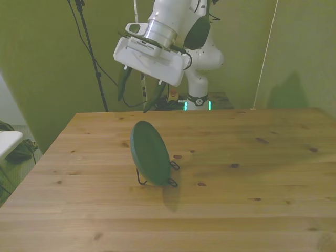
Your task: Unload the plate
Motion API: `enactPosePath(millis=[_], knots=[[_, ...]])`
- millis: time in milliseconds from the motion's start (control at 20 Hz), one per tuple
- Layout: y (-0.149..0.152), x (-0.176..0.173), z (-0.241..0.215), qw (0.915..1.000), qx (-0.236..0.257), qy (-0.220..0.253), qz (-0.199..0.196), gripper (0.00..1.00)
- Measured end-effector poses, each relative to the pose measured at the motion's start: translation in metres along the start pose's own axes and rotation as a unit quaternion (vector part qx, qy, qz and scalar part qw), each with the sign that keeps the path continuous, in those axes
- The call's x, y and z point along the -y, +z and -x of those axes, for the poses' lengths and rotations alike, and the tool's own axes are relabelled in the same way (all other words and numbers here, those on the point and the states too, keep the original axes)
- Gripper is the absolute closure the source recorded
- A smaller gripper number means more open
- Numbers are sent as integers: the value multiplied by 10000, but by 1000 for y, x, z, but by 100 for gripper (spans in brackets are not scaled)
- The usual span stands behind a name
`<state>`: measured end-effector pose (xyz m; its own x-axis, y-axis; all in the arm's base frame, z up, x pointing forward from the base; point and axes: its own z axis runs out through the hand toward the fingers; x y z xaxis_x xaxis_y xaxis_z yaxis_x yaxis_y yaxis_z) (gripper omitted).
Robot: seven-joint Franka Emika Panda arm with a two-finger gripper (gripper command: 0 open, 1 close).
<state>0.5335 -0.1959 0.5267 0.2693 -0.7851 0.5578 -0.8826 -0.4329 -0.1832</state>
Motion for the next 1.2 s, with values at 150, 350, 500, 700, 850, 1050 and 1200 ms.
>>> enactPosePath(millis=[150,350,500,700,850,1050,1200], knots=[[0,8,8,9998,165,96,-93,0],[3,14,16,9997,212,27,-101,0],[13,16,21,9996,292,19,-52,0],[23,12,13,9995,290,87,25,0],[33,8,9,9994,300,131,99,0],[45,7,8,9992,334,136,183,100],[47,8,8,9992,331,138,189,100]])
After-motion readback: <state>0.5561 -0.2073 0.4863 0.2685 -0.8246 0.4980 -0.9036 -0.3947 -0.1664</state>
